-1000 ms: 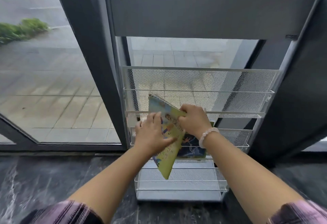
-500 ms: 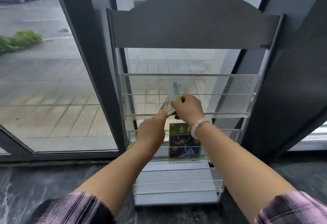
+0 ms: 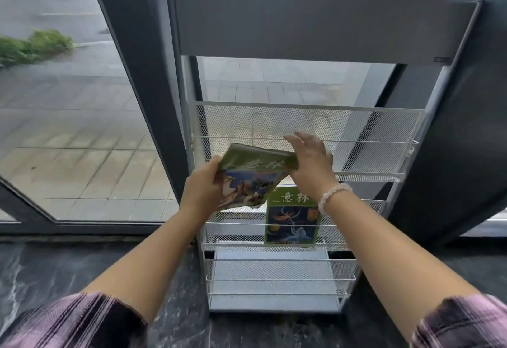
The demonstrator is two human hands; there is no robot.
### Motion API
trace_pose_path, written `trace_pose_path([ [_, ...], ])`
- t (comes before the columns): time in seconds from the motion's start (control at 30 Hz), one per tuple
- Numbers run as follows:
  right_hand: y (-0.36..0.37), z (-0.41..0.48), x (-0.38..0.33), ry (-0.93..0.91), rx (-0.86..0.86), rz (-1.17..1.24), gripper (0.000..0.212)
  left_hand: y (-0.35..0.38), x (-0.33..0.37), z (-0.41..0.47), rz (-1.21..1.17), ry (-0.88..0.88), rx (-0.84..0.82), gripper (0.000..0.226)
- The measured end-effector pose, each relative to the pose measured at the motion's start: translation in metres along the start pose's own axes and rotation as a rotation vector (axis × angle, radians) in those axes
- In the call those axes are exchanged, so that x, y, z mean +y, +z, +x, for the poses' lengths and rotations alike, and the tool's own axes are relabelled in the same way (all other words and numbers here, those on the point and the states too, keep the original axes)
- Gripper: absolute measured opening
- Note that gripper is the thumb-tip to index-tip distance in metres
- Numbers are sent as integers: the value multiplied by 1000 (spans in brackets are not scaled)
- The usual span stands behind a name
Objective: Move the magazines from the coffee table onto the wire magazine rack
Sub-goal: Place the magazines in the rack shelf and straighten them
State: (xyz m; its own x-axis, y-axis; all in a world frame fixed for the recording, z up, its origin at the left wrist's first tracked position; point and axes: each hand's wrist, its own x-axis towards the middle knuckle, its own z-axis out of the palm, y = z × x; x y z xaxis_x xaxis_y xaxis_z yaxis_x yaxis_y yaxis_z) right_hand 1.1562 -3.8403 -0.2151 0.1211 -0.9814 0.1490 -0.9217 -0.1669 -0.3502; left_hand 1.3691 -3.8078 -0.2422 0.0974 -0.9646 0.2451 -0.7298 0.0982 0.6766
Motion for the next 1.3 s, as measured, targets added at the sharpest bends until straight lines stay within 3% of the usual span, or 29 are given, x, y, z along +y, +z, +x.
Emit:
trace_pose_path([
  [0.1,5,6,7,-60,58,26,22,9,-7,3,-85,-38,2,20],
  [0.17,13,7,10,-101,90,70,13,17,-14,6,-118,-79,4,21],
  [0.7,122,21,32,-188,4,65,14,73,-97,12,-157,-97,108,17],
  [0.93,169,28,38,-182,-132,117,30,102,-139,5,-119,-213,92,15],
  [1.3,198,39,54,-197,-116,73,27,136,-158,16,-92,-334,99,14],
])
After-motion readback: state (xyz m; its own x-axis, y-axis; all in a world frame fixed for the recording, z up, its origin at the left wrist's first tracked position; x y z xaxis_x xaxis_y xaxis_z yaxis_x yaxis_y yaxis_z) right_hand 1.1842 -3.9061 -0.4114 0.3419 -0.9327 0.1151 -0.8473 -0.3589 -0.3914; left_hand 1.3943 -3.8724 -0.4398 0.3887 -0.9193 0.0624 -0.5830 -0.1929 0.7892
